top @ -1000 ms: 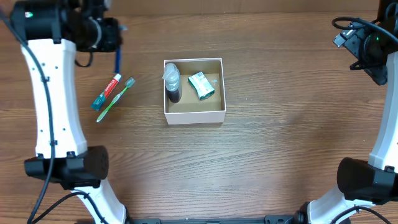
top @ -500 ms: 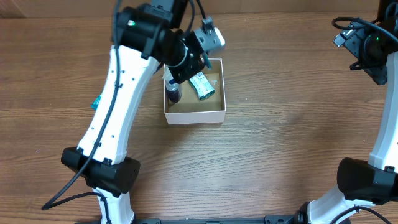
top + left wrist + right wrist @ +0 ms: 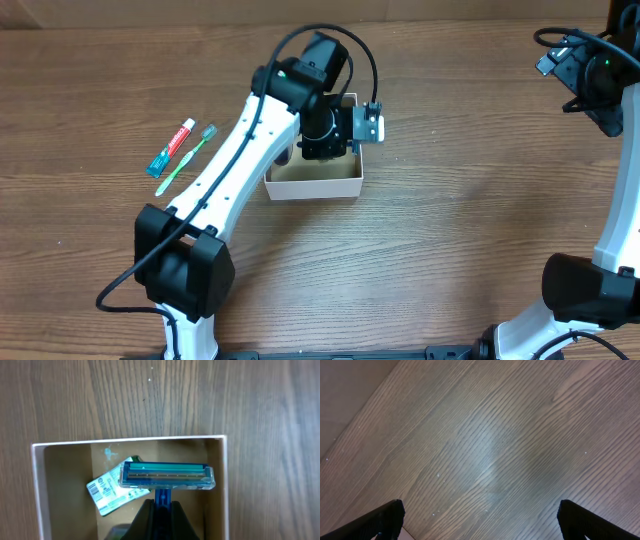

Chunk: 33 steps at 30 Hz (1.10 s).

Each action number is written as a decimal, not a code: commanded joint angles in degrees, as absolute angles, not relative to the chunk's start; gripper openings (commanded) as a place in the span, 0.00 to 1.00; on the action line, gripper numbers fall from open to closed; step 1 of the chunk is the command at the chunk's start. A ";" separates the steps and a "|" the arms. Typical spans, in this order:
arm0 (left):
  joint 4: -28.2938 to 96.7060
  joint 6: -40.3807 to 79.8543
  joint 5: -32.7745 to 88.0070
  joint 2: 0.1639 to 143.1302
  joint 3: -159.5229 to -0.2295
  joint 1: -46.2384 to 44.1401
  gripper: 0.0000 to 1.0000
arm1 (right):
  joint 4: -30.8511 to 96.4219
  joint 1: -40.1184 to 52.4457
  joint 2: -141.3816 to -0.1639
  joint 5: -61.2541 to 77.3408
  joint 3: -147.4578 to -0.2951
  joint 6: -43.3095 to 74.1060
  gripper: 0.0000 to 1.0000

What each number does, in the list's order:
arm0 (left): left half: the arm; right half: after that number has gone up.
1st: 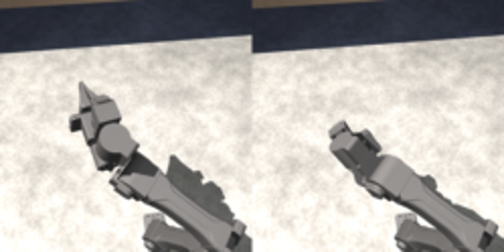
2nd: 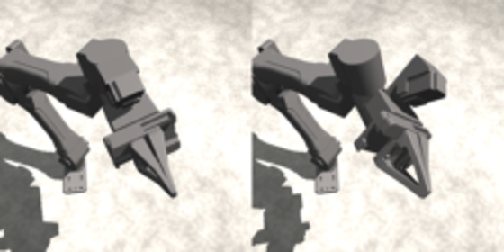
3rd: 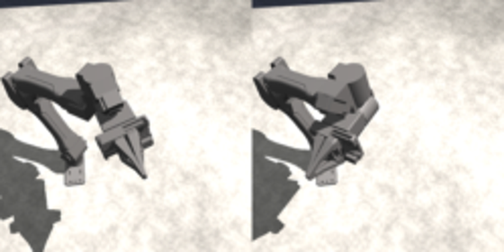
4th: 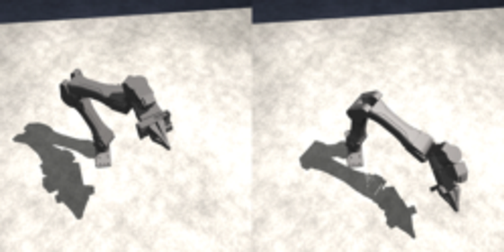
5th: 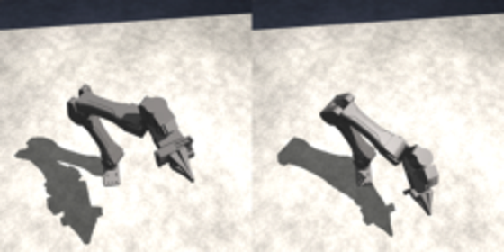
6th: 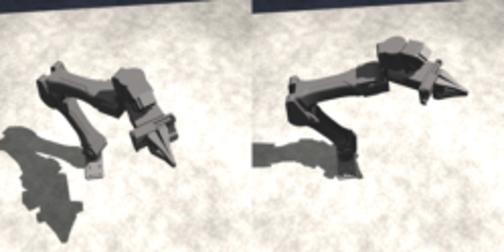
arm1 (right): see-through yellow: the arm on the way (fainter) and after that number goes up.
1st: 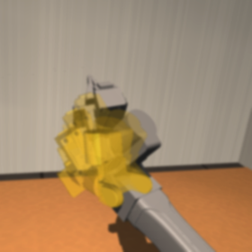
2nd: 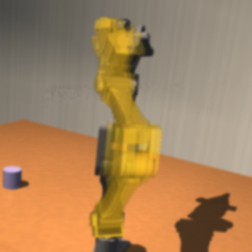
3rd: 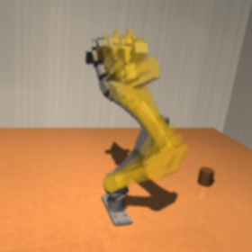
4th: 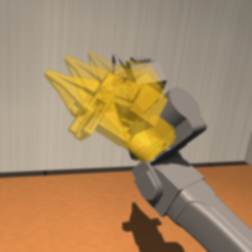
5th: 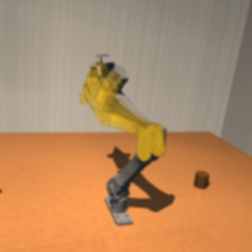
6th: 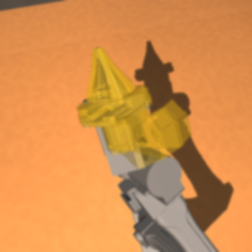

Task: Pack container
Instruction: 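Lift the razor with the left gripper and lower it into the box, then release the razor and move the left gripper toward the toothpaste and toothbrush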

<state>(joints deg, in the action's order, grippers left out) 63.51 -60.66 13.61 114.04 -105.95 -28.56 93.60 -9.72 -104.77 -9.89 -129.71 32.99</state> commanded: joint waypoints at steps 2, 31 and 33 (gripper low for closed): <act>57.91 -62.78 11.35 114.13 -98.43 -28.51 0.04 | 93.36 -9.82 -104.05 -10.28 -130.06 33.23 1.00; 56.95 -29.04 1.56 108.75 -122.74 -27.88 0.70 | 93.36 -9.82 -104.05 -10.28 -130.06 33.23 1.00; 60.38 -23.62 -2.31 108.01 -127.94 -26.79 0.78 | 93.36 -9.82 -104.05 -10.28 -130.06 33.26 1.00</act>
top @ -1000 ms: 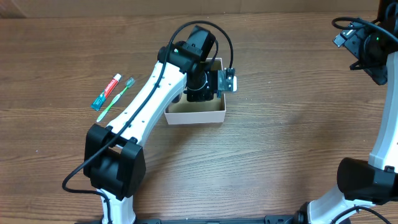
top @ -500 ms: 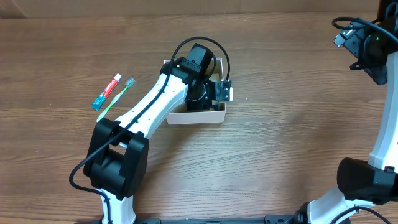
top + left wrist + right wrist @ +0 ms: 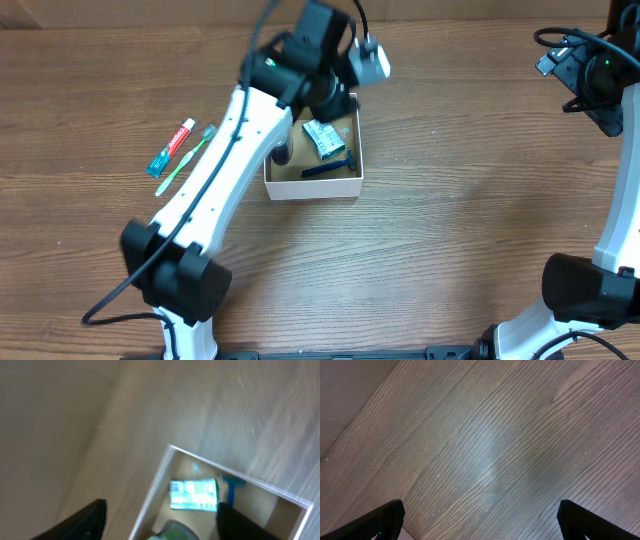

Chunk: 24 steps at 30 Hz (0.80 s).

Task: Pack container
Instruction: 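Release the razor and move the left gripper toward the toothpaste and toothbrush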

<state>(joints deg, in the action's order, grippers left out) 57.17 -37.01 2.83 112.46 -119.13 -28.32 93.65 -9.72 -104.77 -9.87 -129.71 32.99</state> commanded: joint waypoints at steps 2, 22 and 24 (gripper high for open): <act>64.75 -20.58 -6.09 107.44 -131.35 -24.14 0.78 | 93.36 -9.82 -104.05 -10.28 -130.06 33.23 1.00; 59.66 -15.62 3.01 108.33 -90.98 10.15 0.87 | 93.36 -9.82 -104.05 -10.28 -130.06 33.23 1.00; 55.77 -18.17 2.98 108.33 -86.26 9.63 0.88 | 93.36 -9.82 -104.05 -10.28 -130.06 33.23 1.00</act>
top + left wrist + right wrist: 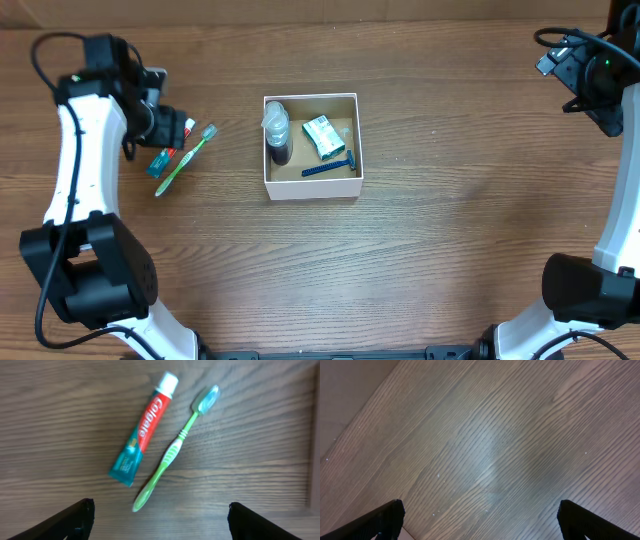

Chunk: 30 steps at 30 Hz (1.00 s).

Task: Pack container
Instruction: 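Release the razor and move the left gripper toward the toothpaste and toothbrush, then lower the left gripper onto the green toothbrush handle and grasp it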

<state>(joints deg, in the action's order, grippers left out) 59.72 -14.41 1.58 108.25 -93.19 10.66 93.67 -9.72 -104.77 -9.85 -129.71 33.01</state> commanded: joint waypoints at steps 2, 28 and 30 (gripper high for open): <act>51.05 -20.03 3.01 108.33 -82.00 9.43 0.90 | 93.36 -9.82 -104.05 -10.28 -130.06 33.26 1.00; 27.77 -33.23 11.73 113.89 -68.73 9.34 0.83 | 93.36 -9.82 -104.05 -10.28 -130.06 33.23 1.00; 27.07 -33.23 11.92 114.02 -68.73 9.34 0.73 | 93.36 -9.82 -104.05 -10.28 -130.06 33.23 1.00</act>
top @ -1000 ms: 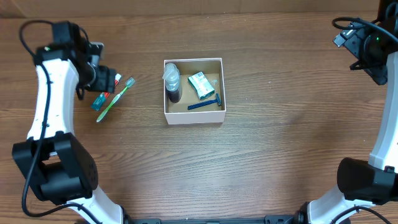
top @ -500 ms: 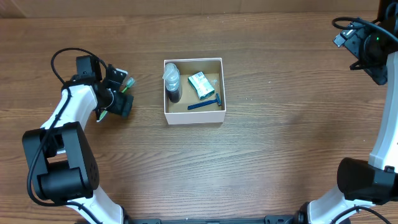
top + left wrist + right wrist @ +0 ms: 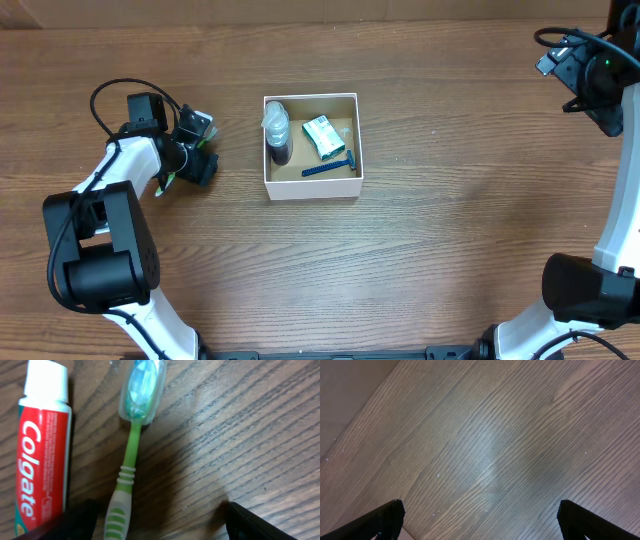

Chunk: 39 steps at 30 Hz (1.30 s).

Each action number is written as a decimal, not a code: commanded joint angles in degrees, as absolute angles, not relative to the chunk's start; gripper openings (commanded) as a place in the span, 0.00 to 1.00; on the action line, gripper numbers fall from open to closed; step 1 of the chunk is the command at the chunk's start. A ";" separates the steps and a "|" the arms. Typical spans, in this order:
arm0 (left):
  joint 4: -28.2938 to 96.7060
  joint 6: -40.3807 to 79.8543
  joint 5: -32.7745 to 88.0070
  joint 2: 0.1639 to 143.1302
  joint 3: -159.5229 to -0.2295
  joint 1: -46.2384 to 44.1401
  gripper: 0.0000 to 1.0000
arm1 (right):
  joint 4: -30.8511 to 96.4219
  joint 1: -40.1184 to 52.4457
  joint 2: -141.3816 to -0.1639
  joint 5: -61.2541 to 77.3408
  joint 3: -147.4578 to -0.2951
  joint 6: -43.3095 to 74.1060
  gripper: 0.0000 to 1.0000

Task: Pack container
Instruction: 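Lower the left gripper onto the green toothbrush handle and grasp it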

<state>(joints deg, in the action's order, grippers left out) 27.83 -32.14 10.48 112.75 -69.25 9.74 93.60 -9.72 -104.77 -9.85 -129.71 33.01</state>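
Observation:
The green toothbrush (image 3: 128,464), with a clear cap over its head, lies on the wood next to the red Colgate toothpaste tube (image 3: 41,455). My left gripper (image 3: 160,527) is open and low over them. The brush's handle lies between its fingers, close to the left one. In the overhead view the left gripper (image 3: 197,158) covers most of both items. The white box (image 3: 311,185) holds a bottle (image 3: 276,134), a green packet (image 3: 322,135) and a blue razor (image 3: 329,165). My right gripper (image 3: 480,525) is open over bare wood.
The right arm (image 3: 590,75) is raised at the far right edge, well away from the box. A cable loops from the left arm (image 3: 110,95) at the far left. Brown wooden table (image 3: 450,230) surrounds the box.
My left gripper has come down from well above the toothpaste and toothbrush to just over the table, its open fingers now either side of the brush handle. The right arm has not moved.
My left gripper was shut on the blue razor over the box. Then the razor lay in the box and the gripper was open at the box's far side. Then it was open high over the toothpaste and toothbrush at the left, and now sits low over the brush.

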 commanded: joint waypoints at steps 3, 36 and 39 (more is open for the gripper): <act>27.14 -33.23 11.94 114.02 -68.73 9.34 0.45 | 93.36 -9.82 -104.05 -10.28 -130.06 33.23 1.00; 31.44 -30.00 9.67 117.54 -68.71 9.34 0.04 | 93.36 -9.82 -104.05 -10.28 -130.06 33.23 1.00; 31.29 -29.98 9.50 117.51 -69.10 9.34 0.04 | 93.36 -9.82 -104.05 -10.28 -130.06 33.23 1.00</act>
